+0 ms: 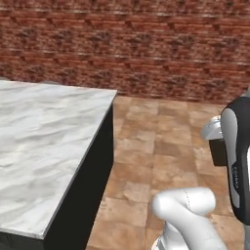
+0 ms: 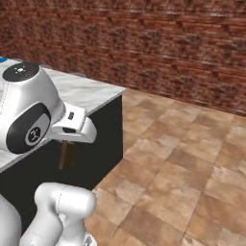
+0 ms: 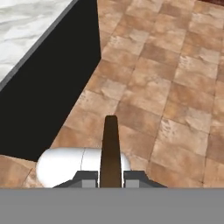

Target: Start the toaster. Once the lever pops up, take the bread to the plate on the dining counter.

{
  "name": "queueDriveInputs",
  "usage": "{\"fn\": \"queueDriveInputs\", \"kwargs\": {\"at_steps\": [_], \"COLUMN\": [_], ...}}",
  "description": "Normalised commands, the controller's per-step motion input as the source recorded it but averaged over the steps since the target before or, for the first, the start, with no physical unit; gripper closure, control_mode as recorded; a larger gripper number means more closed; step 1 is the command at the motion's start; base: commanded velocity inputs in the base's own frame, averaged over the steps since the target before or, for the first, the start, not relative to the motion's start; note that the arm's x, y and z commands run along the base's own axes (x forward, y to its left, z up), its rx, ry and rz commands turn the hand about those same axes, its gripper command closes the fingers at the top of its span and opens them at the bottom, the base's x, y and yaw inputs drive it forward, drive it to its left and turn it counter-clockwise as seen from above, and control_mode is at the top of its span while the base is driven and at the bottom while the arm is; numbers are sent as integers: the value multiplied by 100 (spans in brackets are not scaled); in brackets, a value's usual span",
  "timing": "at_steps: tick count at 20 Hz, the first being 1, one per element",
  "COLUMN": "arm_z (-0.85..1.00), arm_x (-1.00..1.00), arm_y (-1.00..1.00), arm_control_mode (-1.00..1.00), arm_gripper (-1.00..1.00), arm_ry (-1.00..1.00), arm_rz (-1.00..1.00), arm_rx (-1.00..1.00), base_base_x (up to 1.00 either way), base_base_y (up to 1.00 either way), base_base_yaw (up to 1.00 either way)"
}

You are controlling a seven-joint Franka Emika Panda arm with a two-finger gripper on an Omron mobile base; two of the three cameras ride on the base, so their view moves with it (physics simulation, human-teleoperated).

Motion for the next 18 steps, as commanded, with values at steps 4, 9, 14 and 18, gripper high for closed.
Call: {"fn": "queueDriveInputs", "kwargs": {"at_steps": [4, 9, 14, 18], "arm_z": [0, 0, 0, 0], "arm_x": [0, 0, 0, 0], "arm_y": [0, 0, 0, 0], "arm_control_mode": [100, 100, 100, 100], "arm_gripper": [100, 100, 100, 100], "arm_ry": [0, 0, 0, 0], "arm_rz": [0, 0, 0, 0], "arm_rx": [0, 0, 0, 0], "base_base_x": [83, 69, 67, 72], "base_base_y": [-98, -100, -100, -98], "base_base_yaw": [4, 4, 4, 5]}}
